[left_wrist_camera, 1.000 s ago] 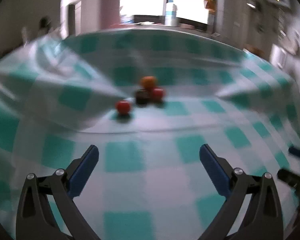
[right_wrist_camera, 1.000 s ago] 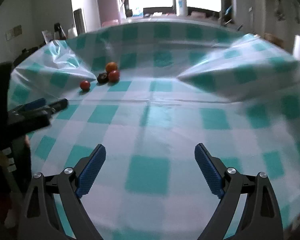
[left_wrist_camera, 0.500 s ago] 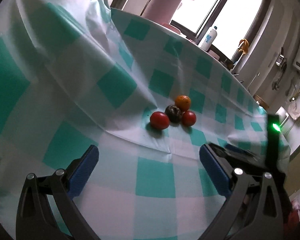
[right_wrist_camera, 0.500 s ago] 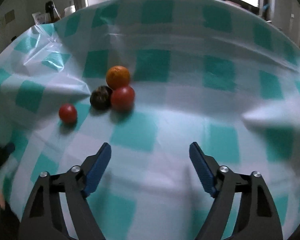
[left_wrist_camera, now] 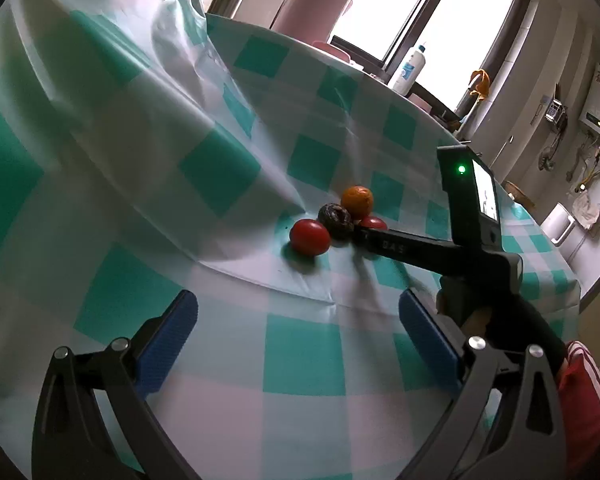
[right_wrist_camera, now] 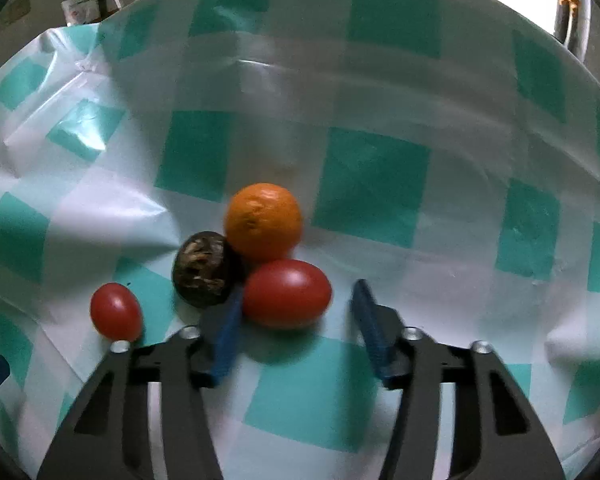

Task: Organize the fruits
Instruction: 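Grasp the large red tomato with the right tool while the left tool grasps the tangerine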

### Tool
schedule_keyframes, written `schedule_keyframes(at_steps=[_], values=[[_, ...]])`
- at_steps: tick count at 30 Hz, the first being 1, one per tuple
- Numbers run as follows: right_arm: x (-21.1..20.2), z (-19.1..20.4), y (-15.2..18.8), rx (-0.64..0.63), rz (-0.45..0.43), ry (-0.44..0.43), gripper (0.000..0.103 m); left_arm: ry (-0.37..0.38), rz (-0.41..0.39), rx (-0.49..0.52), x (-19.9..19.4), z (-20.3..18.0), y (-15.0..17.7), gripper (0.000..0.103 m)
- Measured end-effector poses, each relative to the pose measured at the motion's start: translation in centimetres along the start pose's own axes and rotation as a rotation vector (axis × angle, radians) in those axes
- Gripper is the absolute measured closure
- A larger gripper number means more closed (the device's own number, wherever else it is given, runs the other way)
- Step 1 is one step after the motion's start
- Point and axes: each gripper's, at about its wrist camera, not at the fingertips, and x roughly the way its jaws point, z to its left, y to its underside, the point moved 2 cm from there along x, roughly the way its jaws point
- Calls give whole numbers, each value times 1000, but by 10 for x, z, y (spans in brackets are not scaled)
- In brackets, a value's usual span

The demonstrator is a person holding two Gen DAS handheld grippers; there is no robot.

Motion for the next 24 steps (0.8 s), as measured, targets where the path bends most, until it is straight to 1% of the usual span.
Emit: schedule_keyframes(at_steps=[2,5,7,9,10,12,13,14,15,16,17,19,20,21,22,23,24], values=[[-5,1,4,3,-5,11,63,-4,0,-3,0,0,0,2],[-21,-6,17,63,-37,-11,64,-7,1,-7,0,-1,0,2],[-37,-17,31,131,-78,-31,64,-9,3,-8,1,-1,1,2],[-52,-30,42,208,-118,-66,64,-11,5,-7,2,-2,1,2],[-60,-42,51,267,-147,-95,64,-13,7,-6,2,-2,0,2],[-68,-61,59,356,-186,-135,63,-13,12,-3,3,-3,1,2],[-70,-77,66,428,-204,-163,63,-15,16,0,4,-3,1,2],[-70,-84,71,472,-215,-190,63,-17,20,3,4,-3,1,2],[-71,-90,74,503,-226,-215,63,-18,24,9,5,-4,2,2],[-72,-91,75,514,-236,-221,63,-18,27,15,5,-5,2,2],[-74,-93,76,519,-248,-227,63,-23,32,26,6,-7,3,2],[-72,-91,75,527,-272,-227,63,-64,47,59,11,-13,3,2],[-75,-92,77,540,-287,-221,63,-68,57,77,15,-18,2,2],[-73,-91,72,554,-303,-212,63,-79,70,108,22,-25,0,2],[-76,-99,74,592,-326,-199,63,-95,73,141,29,-34,-3,2],[-77,-105,73,619,-338,-198,63,-96,68,190,37,-48,-7,2],[-78,-111,76,654,-351,-197,63,-78,78,251,46,-64,-9,2]])
